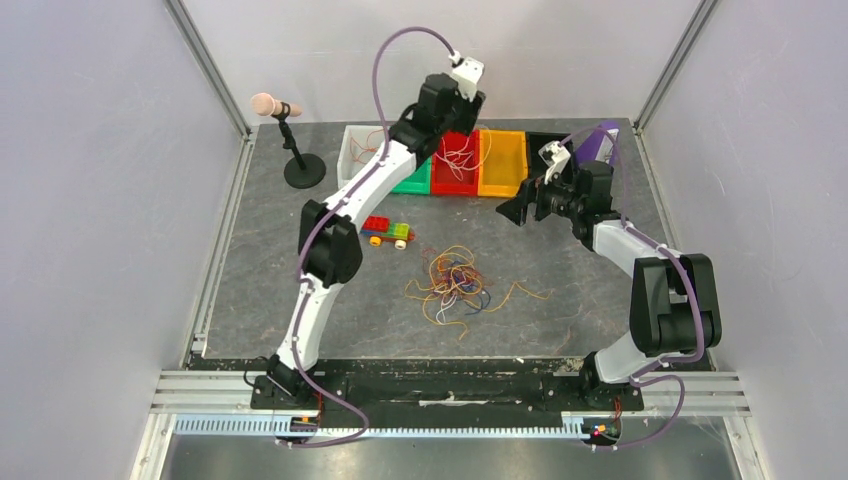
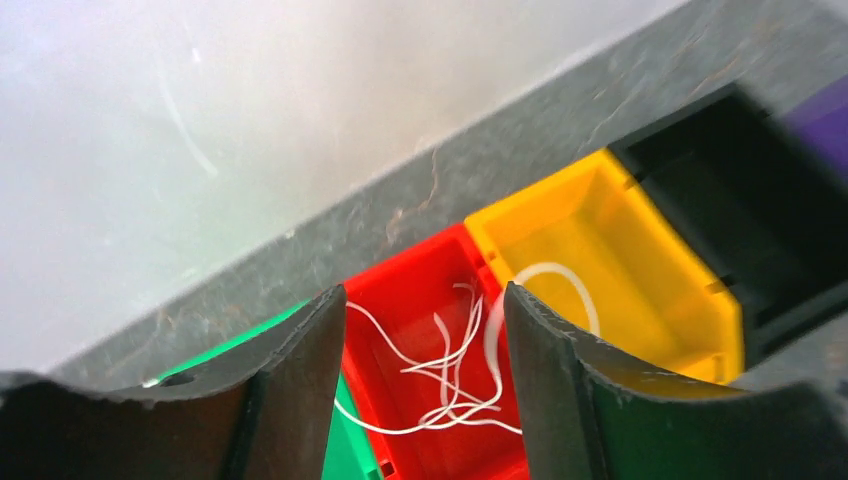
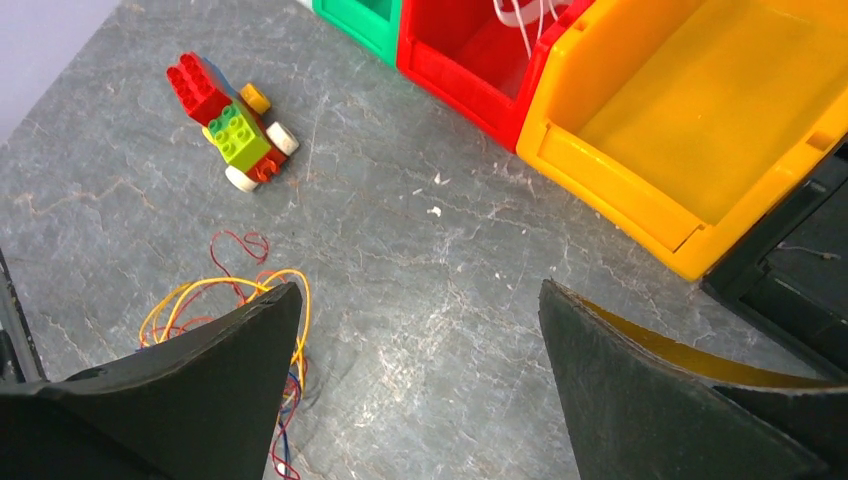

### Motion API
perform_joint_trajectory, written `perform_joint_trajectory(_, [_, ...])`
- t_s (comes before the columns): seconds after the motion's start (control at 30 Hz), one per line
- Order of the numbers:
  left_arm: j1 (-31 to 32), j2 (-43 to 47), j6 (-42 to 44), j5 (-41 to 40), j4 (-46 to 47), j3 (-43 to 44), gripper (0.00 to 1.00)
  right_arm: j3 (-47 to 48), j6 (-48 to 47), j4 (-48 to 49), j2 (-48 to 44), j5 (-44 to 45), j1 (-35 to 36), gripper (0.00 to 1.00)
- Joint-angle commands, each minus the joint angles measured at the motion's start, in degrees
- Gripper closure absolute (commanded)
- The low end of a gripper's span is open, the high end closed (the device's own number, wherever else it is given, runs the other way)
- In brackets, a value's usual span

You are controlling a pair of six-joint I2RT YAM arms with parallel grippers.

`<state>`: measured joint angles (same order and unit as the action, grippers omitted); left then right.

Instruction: Untangle the cables

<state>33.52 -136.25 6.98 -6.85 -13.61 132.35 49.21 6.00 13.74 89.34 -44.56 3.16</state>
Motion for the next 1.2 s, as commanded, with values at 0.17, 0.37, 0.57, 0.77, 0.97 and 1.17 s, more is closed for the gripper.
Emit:
perform_joint_trajectory(0.17, [-5.58,8.74,-6.34,13.68,-5.49,-5.26,0.30,5.93,10.31,17.61,6.35,4.44,0.60,0.16])
perform_joint_trajectory(0.37, [-12.07,9.29,-25.20,19.15,-4.28,-10.36,0.25,13.90,12.65,19.50,13.54,14.48,2.28,0.25])
perform_joint_trajectory(0.57, [-12.80,7.75,-24.97,20.28,0.07,-12.07,0.28,18.27,13.35,21.12,19.20,22.91,4.88,0.31])
perform_joint_trajectory(0.77, [-12.69,4.39,-24.76,17.84,-0.46,-10.53,0.35,20.99,12.14,21.86,23.31,28.20,5.87,0.39])
perform_joint_trajectory(0.97, [-12.31,2.22,-24.75,18.94,0.69,-10.45,0.41,21.93,12.93,25.19,26.20,26.63,6.07,0.48])
perform_joint_trajectory(1.17, [-11.92,-0.10,-25.30,19.88,1.72,-8.87,0.52,23.62,14.01,27.10,28.69,26.01,6.50,0.72])
